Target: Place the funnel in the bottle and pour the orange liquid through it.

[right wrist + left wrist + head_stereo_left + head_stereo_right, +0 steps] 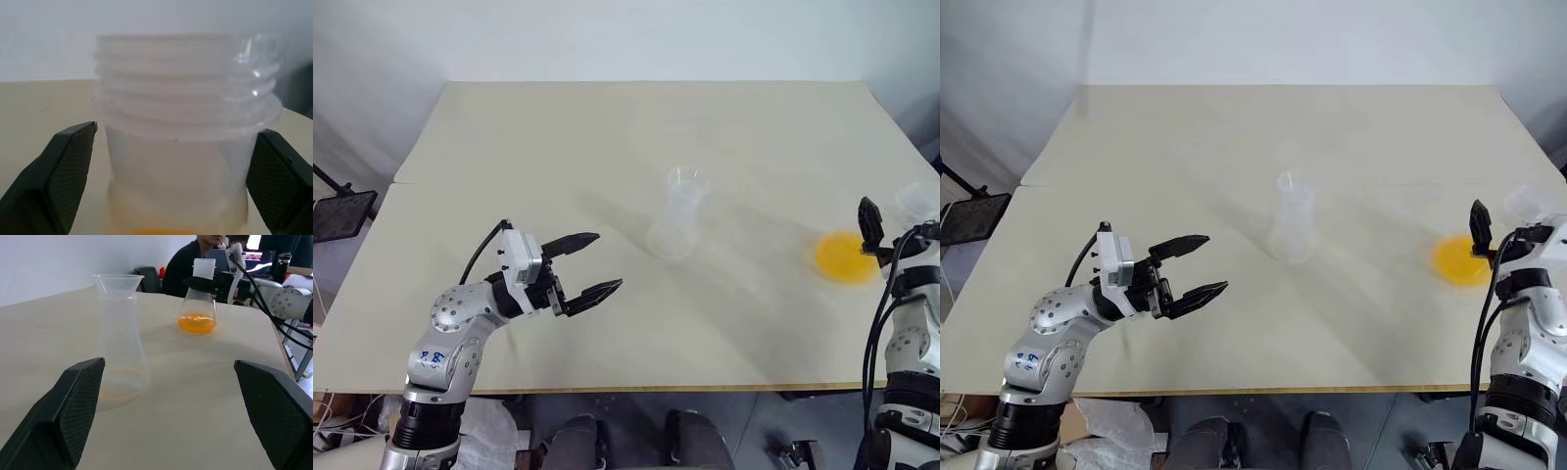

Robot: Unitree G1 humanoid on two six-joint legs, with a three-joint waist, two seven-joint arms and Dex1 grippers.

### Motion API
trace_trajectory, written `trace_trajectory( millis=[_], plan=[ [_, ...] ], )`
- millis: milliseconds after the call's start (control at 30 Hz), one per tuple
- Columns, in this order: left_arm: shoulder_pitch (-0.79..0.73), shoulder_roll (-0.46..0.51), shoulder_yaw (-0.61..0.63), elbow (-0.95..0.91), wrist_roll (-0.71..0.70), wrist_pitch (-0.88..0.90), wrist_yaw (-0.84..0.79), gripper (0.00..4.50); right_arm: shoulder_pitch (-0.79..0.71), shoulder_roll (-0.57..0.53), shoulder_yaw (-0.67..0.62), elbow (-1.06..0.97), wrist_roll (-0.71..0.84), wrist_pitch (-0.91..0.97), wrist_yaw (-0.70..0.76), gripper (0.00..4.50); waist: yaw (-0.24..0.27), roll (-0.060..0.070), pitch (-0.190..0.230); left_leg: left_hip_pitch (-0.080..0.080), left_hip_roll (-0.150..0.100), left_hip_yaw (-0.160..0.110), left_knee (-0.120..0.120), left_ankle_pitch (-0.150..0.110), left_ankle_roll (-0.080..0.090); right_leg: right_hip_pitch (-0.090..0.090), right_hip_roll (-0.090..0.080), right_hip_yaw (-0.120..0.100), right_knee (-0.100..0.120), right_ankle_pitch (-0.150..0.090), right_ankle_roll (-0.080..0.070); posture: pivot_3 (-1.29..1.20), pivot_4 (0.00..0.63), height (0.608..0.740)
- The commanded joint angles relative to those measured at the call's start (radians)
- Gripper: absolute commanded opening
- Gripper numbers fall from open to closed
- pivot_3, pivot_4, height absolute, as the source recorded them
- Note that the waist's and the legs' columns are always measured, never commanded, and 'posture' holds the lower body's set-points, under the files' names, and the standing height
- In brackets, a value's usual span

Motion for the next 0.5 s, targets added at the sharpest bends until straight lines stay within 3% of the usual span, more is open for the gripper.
trace_trajectory(
  millis=[33,467,500],
  plan=[
    [-0.003,-0.003,-0.004,-0.036,-0.023,-0.004,0.004,4.5,-0.024,-0.042,-0.024,-0.003,0.003,-0.018,-0.002,4.47,0.001,0.0,0.0,0.0,0.0,0.0,0.0,0.0,0.0,0.0,0.0,0.0,0.0,0.0,0.0,0.0,0.15,0.74],
    [-0.017,-0.011,-0.012,-0.023,-0.018,-0.015,0.007,4.5,-0.043,-0.064,-0.02,0.018,0.004,-0.012,0.006,4.47,0.0,0.0,0.0,0.0,0.0,0.0,0.0,0.0,0.0,0.0,0.0,0.0,0.0,0.0,0.0,0.0,0.15,0.74],
    [-0.017,-0.012,-0.013,-0.022,-0.018,-0.015,0.006,4.5,-0.043,-0.064,-0.02,0.017,0.004,-0.013,0.007,4.3,0.0,0.0,0.0,0.0,0.0,0.0,0.0,0.0,0.0,0.0,0.0,0.0,0.0,0.0,0.0,0.0,0.15,0.74]
  ],
)
